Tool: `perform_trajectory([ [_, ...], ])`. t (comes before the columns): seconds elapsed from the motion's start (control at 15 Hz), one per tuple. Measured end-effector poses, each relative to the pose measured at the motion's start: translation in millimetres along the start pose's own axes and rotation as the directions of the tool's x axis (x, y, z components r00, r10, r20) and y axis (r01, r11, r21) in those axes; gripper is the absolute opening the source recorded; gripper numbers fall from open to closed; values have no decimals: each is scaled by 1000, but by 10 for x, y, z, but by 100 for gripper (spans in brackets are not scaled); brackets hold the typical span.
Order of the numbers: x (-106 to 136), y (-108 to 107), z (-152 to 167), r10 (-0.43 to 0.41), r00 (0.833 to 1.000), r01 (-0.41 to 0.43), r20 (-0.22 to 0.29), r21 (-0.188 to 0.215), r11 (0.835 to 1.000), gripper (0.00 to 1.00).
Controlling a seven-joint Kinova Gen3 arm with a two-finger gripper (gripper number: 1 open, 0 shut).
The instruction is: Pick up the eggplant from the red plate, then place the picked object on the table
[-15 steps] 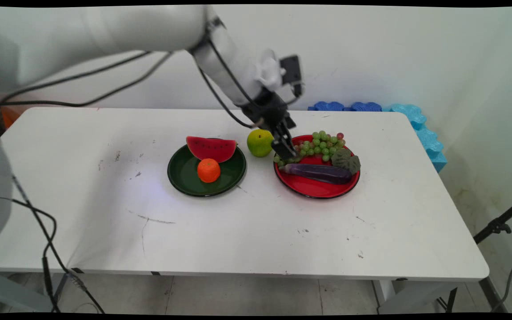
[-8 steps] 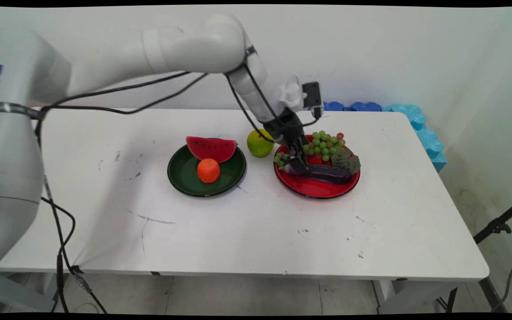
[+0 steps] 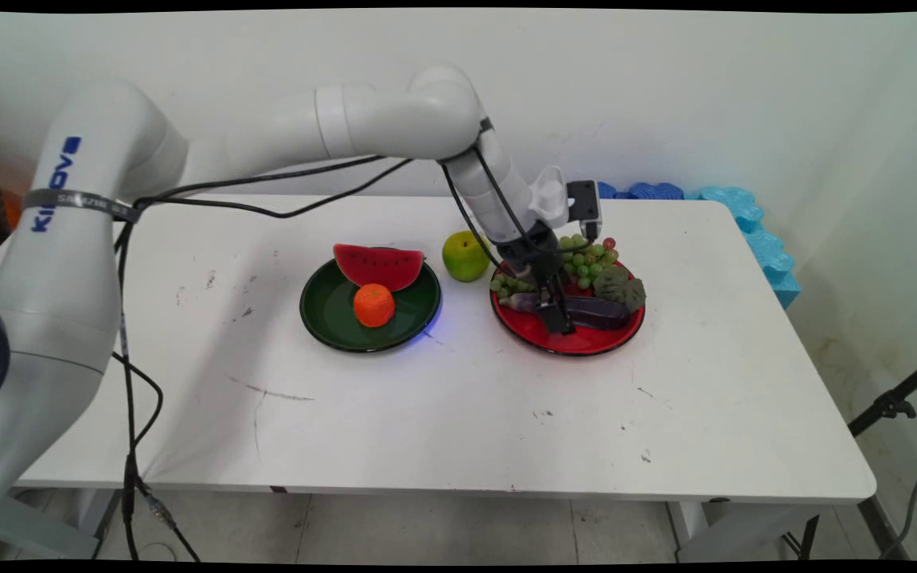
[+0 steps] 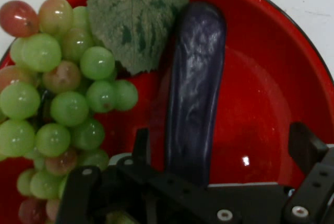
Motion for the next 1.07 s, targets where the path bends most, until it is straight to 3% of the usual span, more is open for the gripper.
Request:
perform_trajectory([
  [0.2, -4, -57, 127, 3, 1000, -3, -1, -9, 1000, 100],
  [0.27, -8, -75, 160, 3, 1000, -3, -2, -12, 1000, 0],
  [0.73, 48, -73, 152, -2, 1000, 2, -23, -20, 1000, 0],
  [1.07, 277, 134, -402, -37, 995, 38, -89, 9, 999, 0],
])
